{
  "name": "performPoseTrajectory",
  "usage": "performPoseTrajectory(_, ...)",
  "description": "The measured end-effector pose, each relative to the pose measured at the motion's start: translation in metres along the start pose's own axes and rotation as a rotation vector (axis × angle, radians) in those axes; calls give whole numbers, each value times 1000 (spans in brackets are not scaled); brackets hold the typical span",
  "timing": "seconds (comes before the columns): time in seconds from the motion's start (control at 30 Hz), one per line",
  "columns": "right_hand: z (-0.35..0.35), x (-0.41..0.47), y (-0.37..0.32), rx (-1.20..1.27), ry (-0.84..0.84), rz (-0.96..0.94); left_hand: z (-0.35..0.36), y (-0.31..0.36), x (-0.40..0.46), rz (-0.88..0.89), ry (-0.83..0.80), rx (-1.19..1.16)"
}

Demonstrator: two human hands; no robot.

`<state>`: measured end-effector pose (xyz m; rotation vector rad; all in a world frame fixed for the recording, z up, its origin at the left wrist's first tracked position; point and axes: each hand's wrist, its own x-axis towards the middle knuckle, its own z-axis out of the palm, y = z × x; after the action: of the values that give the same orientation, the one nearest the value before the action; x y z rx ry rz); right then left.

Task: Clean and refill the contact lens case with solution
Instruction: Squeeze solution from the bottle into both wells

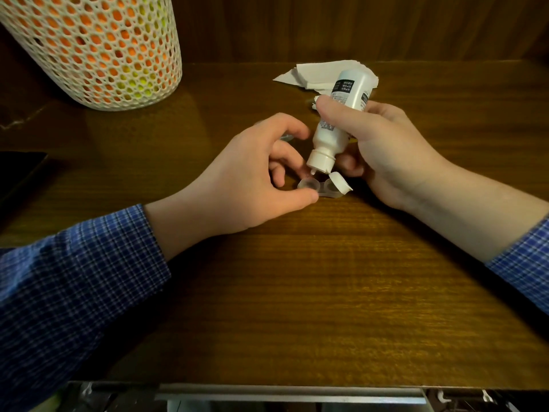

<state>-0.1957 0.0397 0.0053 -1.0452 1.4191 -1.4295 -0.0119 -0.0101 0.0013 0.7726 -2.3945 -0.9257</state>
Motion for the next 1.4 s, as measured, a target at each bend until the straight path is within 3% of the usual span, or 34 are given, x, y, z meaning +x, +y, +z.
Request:
performPoseTrajectory(0.97, 3, -4, -3, -37, 16, 16, -1, 1, 0, -18, 0, 3)
performPoseTrajectory(1.4, -4, 0, -1, 64, -12, 17, -2, 1, -1, 1, -40, -22)
